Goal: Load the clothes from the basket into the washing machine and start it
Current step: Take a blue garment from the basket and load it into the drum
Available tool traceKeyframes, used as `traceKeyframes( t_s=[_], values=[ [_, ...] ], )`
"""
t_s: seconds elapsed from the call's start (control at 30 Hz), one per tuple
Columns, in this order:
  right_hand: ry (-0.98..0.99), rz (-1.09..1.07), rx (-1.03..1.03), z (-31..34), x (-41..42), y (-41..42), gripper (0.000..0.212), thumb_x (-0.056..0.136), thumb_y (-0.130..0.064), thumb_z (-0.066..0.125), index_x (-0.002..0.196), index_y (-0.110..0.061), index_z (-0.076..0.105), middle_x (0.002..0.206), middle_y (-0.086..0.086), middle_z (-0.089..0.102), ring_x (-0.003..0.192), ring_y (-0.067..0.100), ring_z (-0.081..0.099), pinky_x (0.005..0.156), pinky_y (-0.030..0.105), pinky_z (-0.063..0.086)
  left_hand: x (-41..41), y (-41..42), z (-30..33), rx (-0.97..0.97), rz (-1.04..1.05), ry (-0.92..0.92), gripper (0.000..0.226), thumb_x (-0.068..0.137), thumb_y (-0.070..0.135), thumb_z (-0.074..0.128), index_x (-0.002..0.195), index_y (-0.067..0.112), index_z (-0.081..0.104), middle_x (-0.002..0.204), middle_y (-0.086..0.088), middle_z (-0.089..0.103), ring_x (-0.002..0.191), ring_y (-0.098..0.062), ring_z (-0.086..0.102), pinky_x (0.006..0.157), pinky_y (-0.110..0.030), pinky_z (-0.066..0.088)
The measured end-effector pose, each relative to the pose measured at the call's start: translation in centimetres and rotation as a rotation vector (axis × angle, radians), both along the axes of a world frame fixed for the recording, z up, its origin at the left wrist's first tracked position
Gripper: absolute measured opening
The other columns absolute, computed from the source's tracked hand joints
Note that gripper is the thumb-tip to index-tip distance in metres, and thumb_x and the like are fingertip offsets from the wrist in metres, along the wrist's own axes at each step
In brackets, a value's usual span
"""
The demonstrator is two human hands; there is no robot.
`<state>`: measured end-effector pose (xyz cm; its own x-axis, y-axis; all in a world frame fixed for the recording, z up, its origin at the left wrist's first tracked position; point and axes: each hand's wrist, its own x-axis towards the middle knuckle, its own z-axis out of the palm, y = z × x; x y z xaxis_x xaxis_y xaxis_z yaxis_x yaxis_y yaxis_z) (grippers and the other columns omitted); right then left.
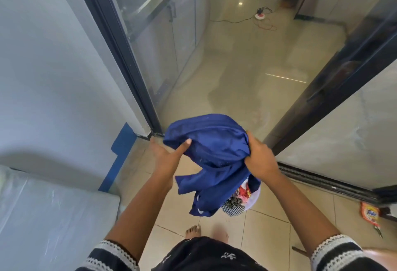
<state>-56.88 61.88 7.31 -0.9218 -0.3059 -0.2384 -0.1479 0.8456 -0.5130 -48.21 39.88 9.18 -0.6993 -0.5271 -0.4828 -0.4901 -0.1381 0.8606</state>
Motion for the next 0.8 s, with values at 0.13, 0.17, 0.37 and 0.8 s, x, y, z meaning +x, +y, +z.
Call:
traceKeyframes(
  t_s=[0.13, 0.17, 0.37, 0.8],
  values=[
    [0.279, 0.190, 0.373, 3.6, -0.7, -2.2, 0.055, 0.090, -0.007, 0.050, 0.140, -0.024, 0.036, 0.121, 0.011, 0.051, 0.101, 0.038, 0.057, 0.067, 0.037, 0.036, 0.8, -0.2, -1.9, -0.302, -0.308, 0.144, 0.123, 0.066, 0.035, 0.091, 0.155, 0.038, 0.008, 0.160, 0.013, 0.018, 0.144, -0.006, 0.022, 0.118, -0.038, 0.027],
    [0.311, 0.234, 0.396, 4.4, -0.5, -3.5, 0.057, 0.090, -0.007, 0.051, 0.141, -0.025, 0.036, 0.123, 0.011, 0.050, 0.103, 0.037, 0.056, 0.066, 0.037, 0.037, 0.6, 0.7, -1.8, -0.248, -0.424, 0.213, 0.123, 0.063, 0.033, 0.093, 0.153, 0.044, 0.009, 0.156, 0.020, 0.018, 0.140, 0.003, 0.023, 0.116, -0.029, 0.028],
    [0.331, 0.385, -0.032, 7.9, 1.2, -8.1, 0.058, 0.076, -0.006, 0.065, 0.127, -0.023, 0.046, 0.112, 0.001, 0.049, 0.095, 0.025, 0.057, 0.063, 0.036, 0.044, -1.6, 5.9, -2.9, 0.052, -0.276, 0.308, 0.039, 0.089, -0.011, 0.059, 0.114, 0.020, 0.052, 0.093, 0.008, 0.064, 0.086, -0.002, 0.064, 0.068, -0.022, 0.049],
    [-0.332, 0.094, -0.307, 0.2, 3.7, -2.0, 0.046, 0.075, -0.036, 0.084, 0.111, -0.035, 0.057, 0.112, -0.012, 0.058, 0.112, 0.008, 0.053, 0.091, 0.018, 0.045, -1.9, 3.8, 0.1, 0.928, 0.248, 0.290, 0.036, 0.098, 0.037, 0.054, 0.115, 0.009, 0.068, 0.115, -0.015, 0.072, 0.104, -0.028, 0.069, 0.089, -0.042, 0.052]
  ],
)
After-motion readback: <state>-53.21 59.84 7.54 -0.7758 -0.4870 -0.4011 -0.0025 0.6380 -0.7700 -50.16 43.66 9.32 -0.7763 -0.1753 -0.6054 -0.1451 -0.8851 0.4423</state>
